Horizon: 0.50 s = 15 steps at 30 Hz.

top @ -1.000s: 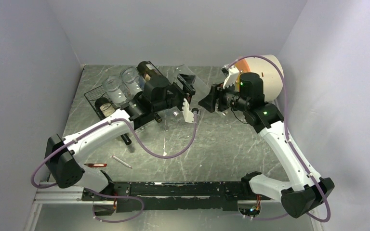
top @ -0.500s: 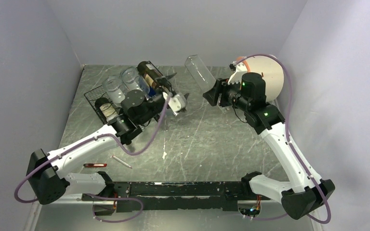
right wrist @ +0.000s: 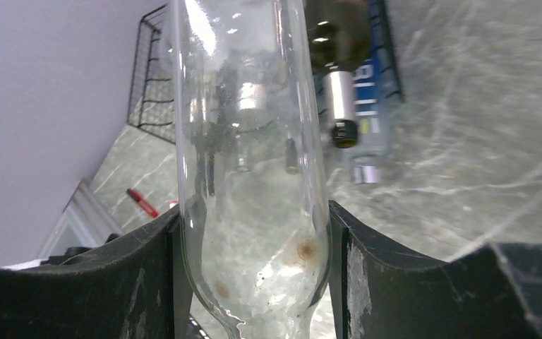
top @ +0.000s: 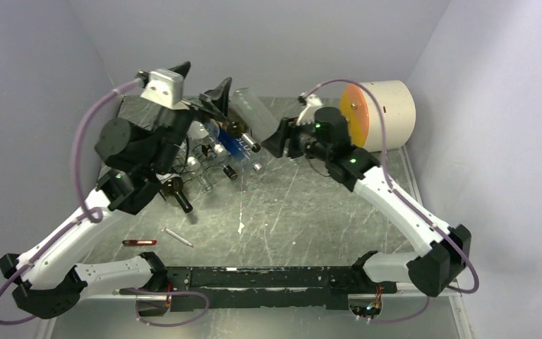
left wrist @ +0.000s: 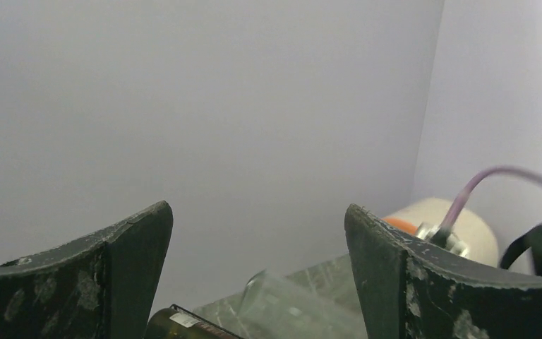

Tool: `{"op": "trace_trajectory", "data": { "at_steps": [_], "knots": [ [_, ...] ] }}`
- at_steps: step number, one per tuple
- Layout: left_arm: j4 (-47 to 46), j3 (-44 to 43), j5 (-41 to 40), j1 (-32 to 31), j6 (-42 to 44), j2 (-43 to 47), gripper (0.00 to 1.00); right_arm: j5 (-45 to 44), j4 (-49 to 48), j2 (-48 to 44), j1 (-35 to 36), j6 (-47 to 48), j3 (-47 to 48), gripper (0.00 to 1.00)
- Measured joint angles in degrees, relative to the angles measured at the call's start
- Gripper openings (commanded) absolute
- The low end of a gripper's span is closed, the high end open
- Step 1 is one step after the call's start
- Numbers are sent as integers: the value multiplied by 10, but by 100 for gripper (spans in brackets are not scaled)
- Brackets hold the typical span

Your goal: Put the wine bottle on the wine rack

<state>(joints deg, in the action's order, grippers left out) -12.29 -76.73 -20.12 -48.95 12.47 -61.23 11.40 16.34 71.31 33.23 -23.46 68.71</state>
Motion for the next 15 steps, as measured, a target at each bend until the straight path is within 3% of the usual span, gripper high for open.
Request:
{"op": "trace_trajectory", "data": {
  "at_steps": [7,15],
  "knots": [
    [60,-31,-20,0,-44,32,96,-67,-60,109,140,-52,33,0],
    [144,-32,-53,0,-68,62,96,-176,-83,280,255,-75,162,3]
  ]
}}
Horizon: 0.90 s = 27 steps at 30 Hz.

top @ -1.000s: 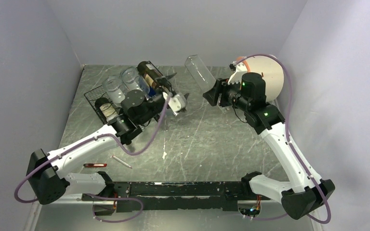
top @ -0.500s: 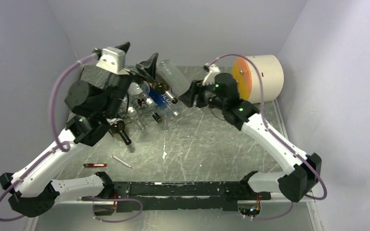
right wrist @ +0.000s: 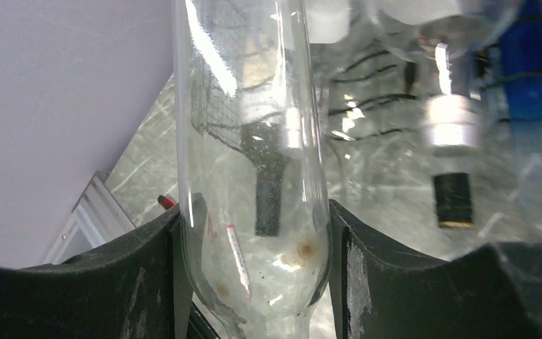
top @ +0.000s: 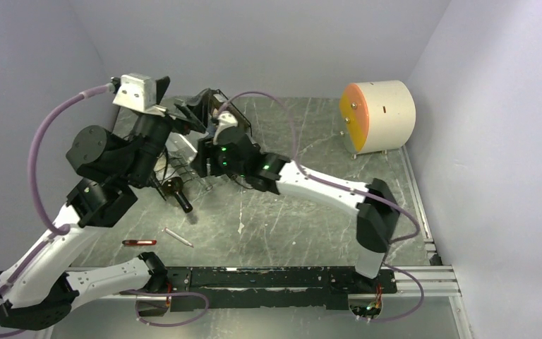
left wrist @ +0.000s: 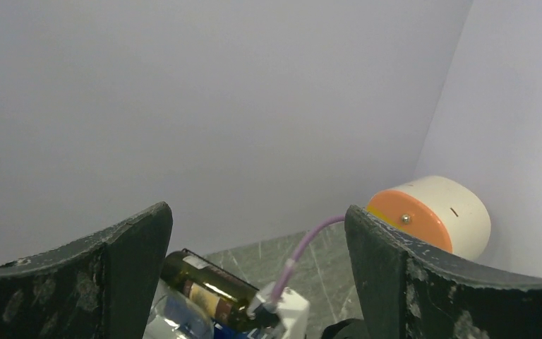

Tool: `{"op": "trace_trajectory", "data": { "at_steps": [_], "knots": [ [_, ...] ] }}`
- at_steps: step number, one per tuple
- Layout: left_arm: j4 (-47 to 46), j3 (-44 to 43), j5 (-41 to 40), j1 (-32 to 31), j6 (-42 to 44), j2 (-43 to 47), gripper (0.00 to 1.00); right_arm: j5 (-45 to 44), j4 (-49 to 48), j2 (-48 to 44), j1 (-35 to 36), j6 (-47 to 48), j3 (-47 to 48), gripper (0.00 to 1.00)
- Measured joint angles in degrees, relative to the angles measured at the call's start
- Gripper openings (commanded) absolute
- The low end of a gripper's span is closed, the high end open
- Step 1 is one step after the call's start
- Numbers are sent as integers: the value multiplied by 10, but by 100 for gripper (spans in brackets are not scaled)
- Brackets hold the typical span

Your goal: Put the wine bottle on the wine rack

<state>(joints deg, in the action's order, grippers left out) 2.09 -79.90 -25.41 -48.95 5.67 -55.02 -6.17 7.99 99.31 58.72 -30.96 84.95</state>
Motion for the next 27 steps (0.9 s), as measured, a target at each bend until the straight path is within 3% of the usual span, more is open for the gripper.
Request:
{"op": "trace_trajectory", "data": {
  "at_steps": [12,22,27],
  "knots": [
    [59,-3,-45,0,-21,89,95,-72,33,243,83,-13,301,10],
    [111,1,-64,0,-26,105,96,-103,80,343,82,-22,377,17],
    [121,5,-65,0,-26,107,96,-99,90,379,81,-24,416,32]
  ]
}}
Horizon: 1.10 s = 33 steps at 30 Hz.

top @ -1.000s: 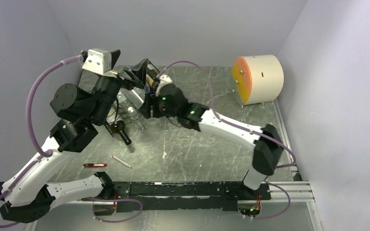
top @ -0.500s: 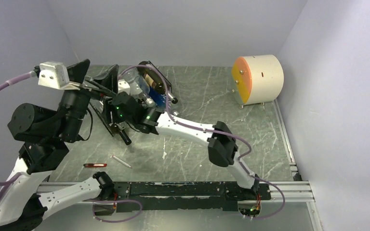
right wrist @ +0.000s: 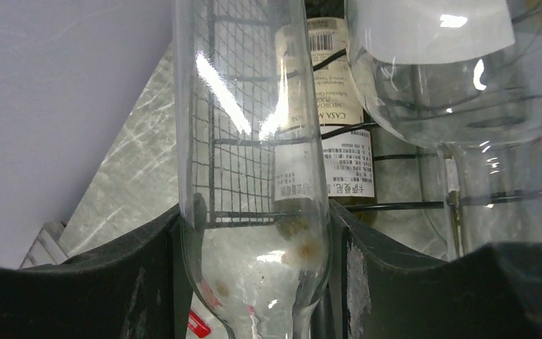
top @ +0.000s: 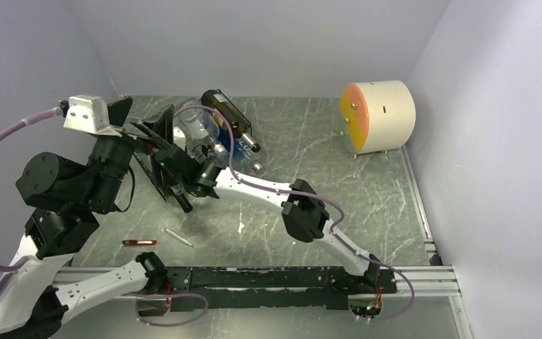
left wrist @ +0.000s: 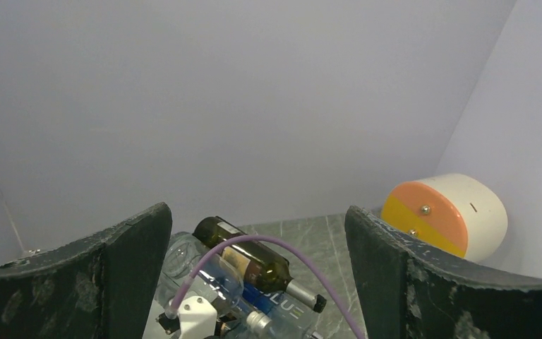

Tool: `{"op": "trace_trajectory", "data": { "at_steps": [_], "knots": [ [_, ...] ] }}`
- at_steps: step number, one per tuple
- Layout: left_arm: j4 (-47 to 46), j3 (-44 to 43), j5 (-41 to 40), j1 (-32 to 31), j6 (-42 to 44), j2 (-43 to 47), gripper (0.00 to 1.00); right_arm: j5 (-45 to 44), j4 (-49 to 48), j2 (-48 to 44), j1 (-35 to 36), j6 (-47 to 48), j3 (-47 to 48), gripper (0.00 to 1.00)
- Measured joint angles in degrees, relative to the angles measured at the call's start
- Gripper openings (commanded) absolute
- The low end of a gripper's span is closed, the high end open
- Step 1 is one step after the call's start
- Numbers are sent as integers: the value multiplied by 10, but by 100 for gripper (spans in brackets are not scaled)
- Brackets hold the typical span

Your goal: Put the wine bottle on the wine rack

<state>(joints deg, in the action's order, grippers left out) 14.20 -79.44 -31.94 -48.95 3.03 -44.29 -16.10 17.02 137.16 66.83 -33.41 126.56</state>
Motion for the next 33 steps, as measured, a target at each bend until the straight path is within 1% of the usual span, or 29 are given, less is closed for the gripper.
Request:
{"op": "trace_trajectory", "data": {
  "at_steps": [6,10,18,24,33],
  "knots": [
    [9,2,-2,0,0,1,96,-2,5,9,2,-6,0,52],
    [15,4,-3,0,0,2,97,-1,4,9,1,-11,1,60],
    [24,4,-3,0,-3,1,97,1,-1,16,-4,-21,12,67],
    [30,4,-4,0,-5,-4,98,5,-11,21,-14,-25,30,77],
    [40,4,-4,0,-6,-12,98,9,-40,22,-21,-23,41,83]
  ]
}}
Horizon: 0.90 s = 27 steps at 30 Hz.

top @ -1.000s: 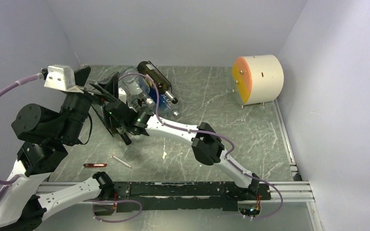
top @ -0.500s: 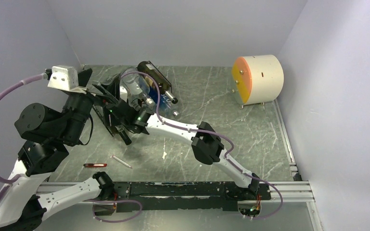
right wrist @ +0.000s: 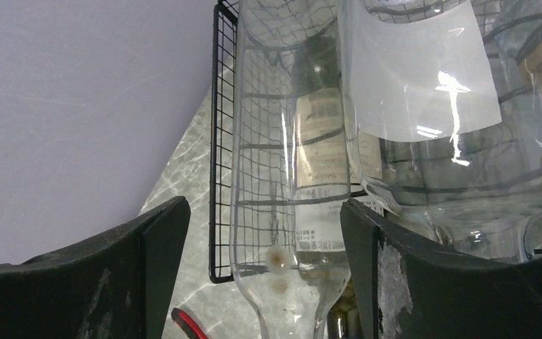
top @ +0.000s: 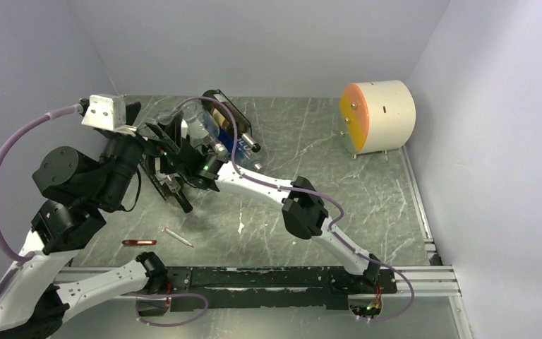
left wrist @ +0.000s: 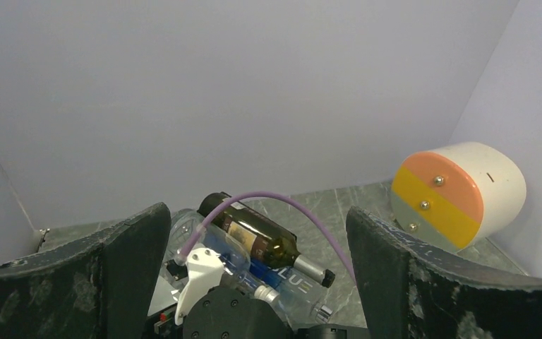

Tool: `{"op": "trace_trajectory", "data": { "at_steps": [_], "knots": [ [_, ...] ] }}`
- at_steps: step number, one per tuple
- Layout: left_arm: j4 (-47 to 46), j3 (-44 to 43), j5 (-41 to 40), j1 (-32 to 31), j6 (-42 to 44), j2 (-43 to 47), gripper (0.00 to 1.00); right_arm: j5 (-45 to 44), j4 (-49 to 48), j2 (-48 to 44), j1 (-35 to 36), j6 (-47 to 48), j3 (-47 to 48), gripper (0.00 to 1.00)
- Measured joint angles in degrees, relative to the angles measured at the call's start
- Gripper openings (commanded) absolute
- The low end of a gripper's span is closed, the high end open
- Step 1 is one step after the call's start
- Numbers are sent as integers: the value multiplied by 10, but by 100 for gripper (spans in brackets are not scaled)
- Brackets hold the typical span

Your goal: Put the wine bottle on the wine rack

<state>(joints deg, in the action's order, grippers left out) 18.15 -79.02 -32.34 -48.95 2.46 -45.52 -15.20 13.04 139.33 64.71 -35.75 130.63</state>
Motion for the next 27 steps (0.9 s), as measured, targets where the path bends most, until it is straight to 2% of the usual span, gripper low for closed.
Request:
{"op": "trace_trajectory", "data": {
  "at_steps": [6,10,16,21,27],
  "knots": [
    [17,-5,-3,0,-3,-2,99,9,-15,-16,0,9,-24,84],
    [22,-10,4,0,-3,1,99,18,-25,-70,0,13,-79,84],
    [51,-11,7,0,-6,21,99,7,-56,-241,-1,19,-265,84],
    [87,-7,1,0,-23,55,99,-57,-55,-407,-5,20,-439,84],
    [147,-9,-13,0,-47,73,99,-182,55,-579,-13,9,-581,86]
  ]
}}
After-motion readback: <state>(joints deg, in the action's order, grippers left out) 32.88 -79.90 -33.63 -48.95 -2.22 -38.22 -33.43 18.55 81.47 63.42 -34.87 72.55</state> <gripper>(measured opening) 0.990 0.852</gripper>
